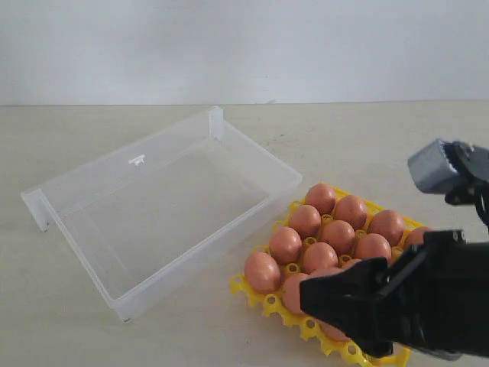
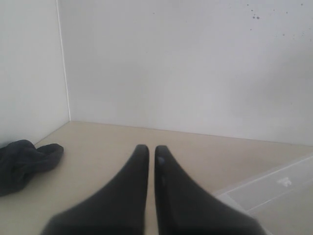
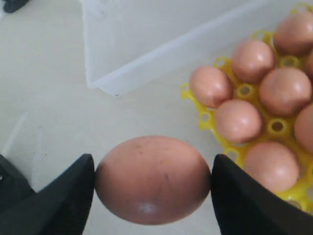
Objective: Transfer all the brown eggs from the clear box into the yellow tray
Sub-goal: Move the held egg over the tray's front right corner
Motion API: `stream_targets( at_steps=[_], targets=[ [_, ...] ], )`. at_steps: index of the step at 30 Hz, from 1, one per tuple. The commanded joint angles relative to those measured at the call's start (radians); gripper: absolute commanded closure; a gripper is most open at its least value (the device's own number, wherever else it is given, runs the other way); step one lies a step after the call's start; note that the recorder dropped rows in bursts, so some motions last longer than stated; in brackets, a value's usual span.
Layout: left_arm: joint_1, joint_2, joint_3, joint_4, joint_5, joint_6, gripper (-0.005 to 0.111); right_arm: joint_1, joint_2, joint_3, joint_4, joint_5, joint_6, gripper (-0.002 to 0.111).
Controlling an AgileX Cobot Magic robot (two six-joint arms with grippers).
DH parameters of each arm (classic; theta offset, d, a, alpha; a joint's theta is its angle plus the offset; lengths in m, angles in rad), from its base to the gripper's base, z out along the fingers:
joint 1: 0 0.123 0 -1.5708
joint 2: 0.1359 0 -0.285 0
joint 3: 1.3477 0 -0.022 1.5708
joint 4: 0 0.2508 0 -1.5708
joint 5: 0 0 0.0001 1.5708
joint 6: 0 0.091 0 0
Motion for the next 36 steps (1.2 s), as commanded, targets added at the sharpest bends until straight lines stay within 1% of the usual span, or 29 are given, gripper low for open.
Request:
stream_targets(
  at_steps=[1, 4, 6, 9, 16, 18, 26, 32, 34, 35, 36],
  targets=[
    [-0.001, -0.004, -0.003, 0.0, -0.008, 0.002, 0.103, -0.009, 0.001, 0.101, 0.112, -0.096, 0.056, 0.109],
    [-0.001, -0.004, -0.003, 0.0, -0.008, 0.002, 0.103, -0.009, 0.001, 0.137, 0.124, -0.092, 0.074, 0.109],
    [-0.001, -0.004, -0.003, 0.0, -0.008, 0.002, 0.103, -0.009, 0.001, 0.16, 0.096, -0.114, 0.048, 0.109],
    [-0.001, -0.004, -0.003, 0.0, -0.008, 0.002, 0.103, -0.009, 0.001, 0.177, -0.03, -0.146, 0.002, 0.109],
    [-0.001, -0.004, -0.003, 0.0, -0.008, 0.002, 0.103, -0.009, 0.001, 0.177, -0.264, -0.148, -0.03, 0.109],
    [-0.001, -0.004, -0.003, 0.0, -0.008, 0.002, 0.103, -0.009, 0.001, 0.177, -0.273, -0.159, -0.03, 0.109],
    [-0.001, -0.004, -0.003, 0.0, -0.008, 0.002, 0.103, -0.009, 0.023, 0.177, -0.273, -0.194, -0.14, 0.109],
    [-0.001, -0.004, -0.003, 0.0, -0.008, 0.002, 0.103, -0.009, 0.139, 0.152, -0.273, -0.192, -0.267, 0.109],
    [-0.001, -0.004, -0.003, 0.0, -0.008, 0.002, 0.103, -0.009, 0.194, 0.104, -0.288, -0.188, -0.409, 0.109],
    [-0.001, -0.004, -0.003, 0.0, -0.008, 0.002, 0.103, -0.009, 0.215, 0.072, -0.365, -0.15, -0.477, 0.109],
    [-0.001, -0.004, -0.003, 0.0, -0.008, 0.002, 0.103, -0.009, 0.218, 0.063, -0.43, -0.127, -0.477, 0.109]
  ],
)
